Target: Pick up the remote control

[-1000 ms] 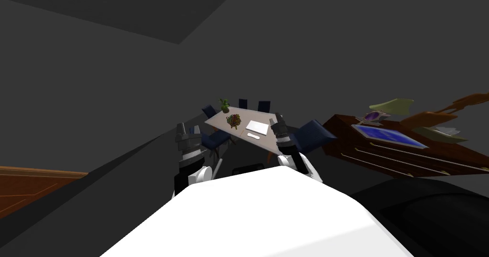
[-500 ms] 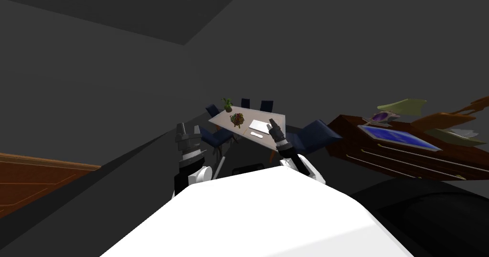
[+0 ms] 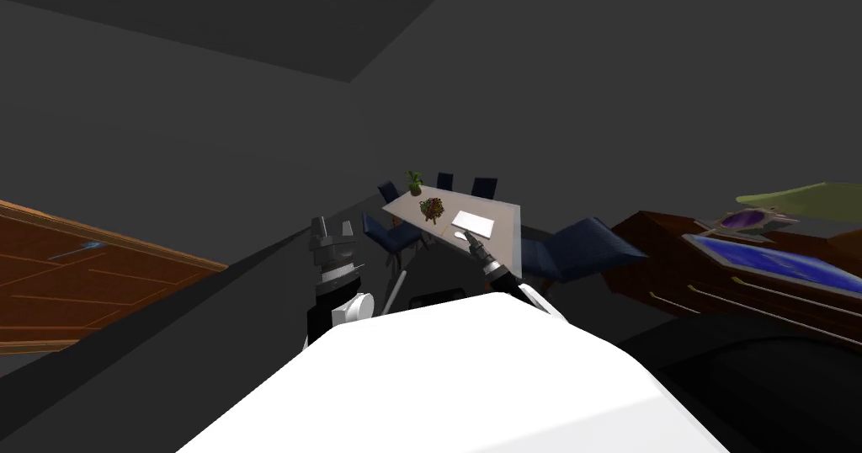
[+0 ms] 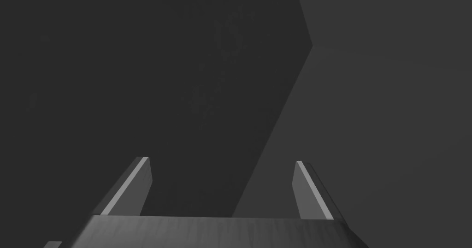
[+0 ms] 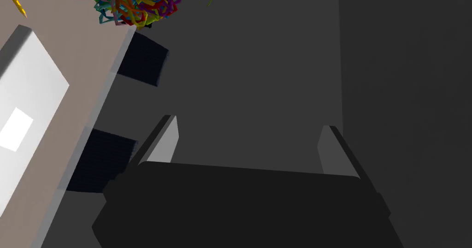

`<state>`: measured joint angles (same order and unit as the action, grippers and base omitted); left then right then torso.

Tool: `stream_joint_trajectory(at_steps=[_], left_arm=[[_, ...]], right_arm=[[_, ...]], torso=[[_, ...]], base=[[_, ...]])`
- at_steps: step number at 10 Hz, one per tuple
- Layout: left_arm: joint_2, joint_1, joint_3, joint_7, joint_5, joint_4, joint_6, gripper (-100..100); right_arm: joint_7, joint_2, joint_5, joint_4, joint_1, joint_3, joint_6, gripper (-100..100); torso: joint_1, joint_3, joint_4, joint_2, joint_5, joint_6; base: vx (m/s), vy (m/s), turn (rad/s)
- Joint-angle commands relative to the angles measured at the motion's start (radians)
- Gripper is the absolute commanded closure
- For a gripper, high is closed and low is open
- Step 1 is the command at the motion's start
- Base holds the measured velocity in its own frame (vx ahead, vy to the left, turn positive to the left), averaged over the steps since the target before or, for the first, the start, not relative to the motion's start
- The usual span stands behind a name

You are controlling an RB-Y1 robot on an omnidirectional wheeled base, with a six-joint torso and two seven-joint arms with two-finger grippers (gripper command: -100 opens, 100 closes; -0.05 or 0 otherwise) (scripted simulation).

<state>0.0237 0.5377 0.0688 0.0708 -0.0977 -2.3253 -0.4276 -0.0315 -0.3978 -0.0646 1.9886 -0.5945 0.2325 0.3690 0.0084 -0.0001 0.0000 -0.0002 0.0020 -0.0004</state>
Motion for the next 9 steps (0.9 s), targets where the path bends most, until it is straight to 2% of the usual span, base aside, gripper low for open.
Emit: stream_joint_trajectory(at_steps=[1, 2, 4, 5, 6, 7, 9], left_arm=[[0.0, 0.0, 0.0, 0.0, 0.0, 0.0, 0.0, 0], [0.0, 0.0, 0.0, 0.0, 0.0, 0.0, 0.0, 0], [0.0, 0.0, 0.0, 0.0, 0.0, 0.0, 0.0, 0], [0.0, 0.0, 0.0, 0.0, 0.0, 0.0, 0.0, 0], [0.0, 0.0, 0.0, 0.0, 0.0, 0.0, 0.0, 0], [0.0, 0.0, 0.0, 0.0, 0.0, 0.0, 0.0, 0], [0.0, 0.0, 0.0, 0.0, 0.0, 0.0, 0.0, 0]], right_arm=[[-0.021, -0.043, -0.01, -0.04, -0.023, 0.038, -0.022, -100], [-0.021, -0.043, -0.01, -0.04, -0.023, 0.038, -0.022, -100], [-0.05, -0.085, -0.028, -0.118, -0.037, 0.088, -0.029, -100], [-0.05, -0.085, -0.028, -0.132, -0.037, 0.088, -0.029, -100], [-0.065, -0.106, -0.038, -0.161, -0.044, 0.114, -0.032, -100], [-0.065, -0.106, -0.038, -0.182, -0.044, 0.114, -0.032, -100], [-0.094, -0.149, -0.06, -0.278, -0.059, 0.164, -0.041, -100]], torso=[[0.0, 0.0, 0.0, 0.0, 0.0, 0.0], [-0.001, -0.001, 0.0, -0.002, 0.0, 0.0], [-0.004, 0.0, 0.0, -0.001, -0.001, 0.0], [-0.003, -0.001, 0.0, -0.001, -0.001, 0.0], [-0.005, -0.001, 0.0, -0.001, -0.001, 0.001], [-0.005, -0.001, 0.0, -0.002, -0.001, 0.0], [-0.006, -0.002, 0.0, -0.003, -0.001, 0.0]], base=[[0.051, 0.12, 0.258], [0.039, 0.076, 0.078], [0.036, 0.079, 0.235], [0.045, 0.057, 0.141], [0.048, 0.06, 0.244], [0.052, 0.041, 0.109], [0.089, 0.044, 0.325]])
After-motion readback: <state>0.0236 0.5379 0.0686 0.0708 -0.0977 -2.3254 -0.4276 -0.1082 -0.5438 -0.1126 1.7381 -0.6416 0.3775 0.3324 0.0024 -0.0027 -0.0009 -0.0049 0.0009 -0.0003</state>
